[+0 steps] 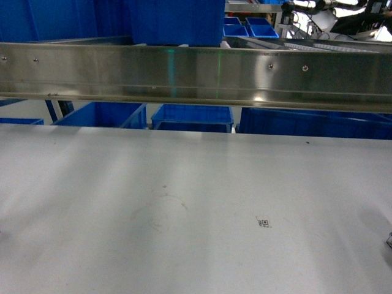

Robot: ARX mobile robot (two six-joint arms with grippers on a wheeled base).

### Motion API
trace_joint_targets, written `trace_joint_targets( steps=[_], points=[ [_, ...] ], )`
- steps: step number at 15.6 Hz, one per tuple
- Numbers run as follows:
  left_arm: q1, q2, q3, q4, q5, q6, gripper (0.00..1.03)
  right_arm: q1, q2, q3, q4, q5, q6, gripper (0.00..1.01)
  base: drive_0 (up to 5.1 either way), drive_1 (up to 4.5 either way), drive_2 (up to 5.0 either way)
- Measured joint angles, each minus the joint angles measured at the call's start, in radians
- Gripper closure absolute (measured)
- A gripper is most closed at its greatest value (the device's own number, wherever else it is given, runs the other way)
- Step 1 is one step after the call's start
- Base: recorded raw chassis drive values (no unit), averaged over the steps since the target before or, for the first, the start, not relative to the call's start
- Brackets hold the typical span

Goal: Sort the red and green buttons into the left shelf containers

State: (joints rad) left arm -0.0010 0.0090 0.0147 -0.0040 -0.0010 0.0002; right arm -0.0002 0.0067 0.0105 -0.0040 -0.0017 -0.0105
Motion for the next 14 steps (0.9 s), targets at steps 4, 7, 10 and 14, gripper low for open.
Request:
trace_joint_targets(
  steps=[4,7,10,14],
  points=[
    [0.000,0.000,0.000,0.000,0.000,0.000,0.05,0.000,0.000,0.000,0.000,0.000,0.000,0.03,0.1,4.09,-4.0],
    [0.000,0.000,0.000,0.000,0.000,0.000,0.05,0.000,0.000,0.000,0.000,0.000,0.000,0.03,0.1,4.09,-4.0],
    [0.000,0.000,0.000,0.000,0.000,0.000,0.05,0.000,0.000,0.000,0.000,0.000,0.000,0.03,0.1,4.09,-4.0],
    [0.000,0.000,0.000,0.000,0.000,0.000,0.05,0.000,0.000,0.000,0.000,0.000,0.000,0.03,0.1,4.09,-4.0]
  ],
)
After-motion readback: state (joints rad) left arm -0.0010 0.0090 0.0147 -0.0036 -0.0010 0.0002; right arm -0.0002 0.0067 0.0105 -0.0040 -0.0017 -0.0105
